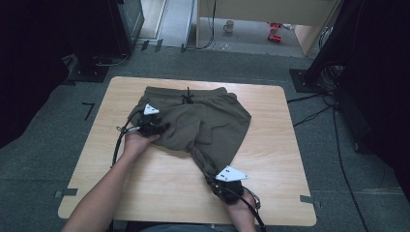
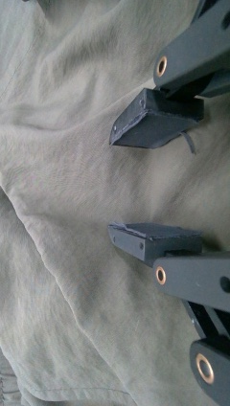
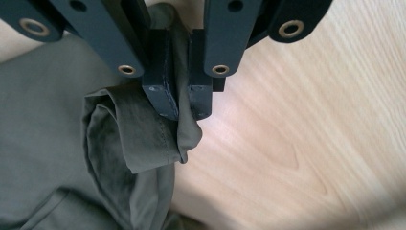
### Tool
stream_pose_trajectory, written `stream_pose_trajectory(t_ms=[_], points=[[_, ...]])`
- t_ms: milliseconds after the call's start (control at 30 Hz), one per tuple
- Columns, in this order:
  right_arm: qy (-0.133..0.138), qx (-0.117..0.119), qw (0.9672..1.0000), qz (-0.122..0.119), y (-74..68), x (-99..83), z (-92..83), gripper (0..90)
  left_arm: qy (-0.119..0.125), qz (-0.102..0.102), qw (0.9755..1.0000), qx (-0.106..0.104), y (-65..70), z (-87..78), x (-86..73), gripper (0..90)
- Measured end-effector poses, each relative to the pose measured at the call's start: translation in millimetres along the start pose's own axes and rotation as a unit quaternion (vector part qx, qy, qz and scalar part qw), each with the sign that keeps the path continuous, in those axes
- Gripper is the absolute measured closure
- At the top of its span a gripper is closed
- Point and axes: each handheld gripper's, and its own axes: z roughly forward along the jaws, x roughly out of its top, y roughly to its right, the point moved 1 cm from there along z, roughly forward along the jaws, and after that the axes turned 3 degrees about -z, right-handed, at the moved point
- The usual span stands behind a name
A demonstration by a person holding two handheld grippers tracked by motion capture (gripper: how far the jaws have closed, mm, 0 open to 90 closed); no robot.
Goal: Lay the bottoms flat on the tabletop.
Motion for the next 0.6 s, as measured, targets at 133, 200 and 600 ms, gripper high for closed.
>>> stream_pose_trajectory(t_ms=[133,200,600], points=[[-0.002,0.001,1.0,0.002,-3.0,-5.8,-0.5,82.8,0.0,0.001,1.0,0.0,0.1,-0.1,-0.1,50.9],[-0.006,0.003,1.0,0.001,-5.1,-8.5,0.3,82.8,0.001,0.001,1.0,0.0,0.1,0.2,-0.2,50.9],[0.007,0.009,0.9999,-0.002,-4.3,-6.0,-7.0,64.6,0.001,0.003,1.0,0.001,0.4,0.1,-0.4,50.9]])
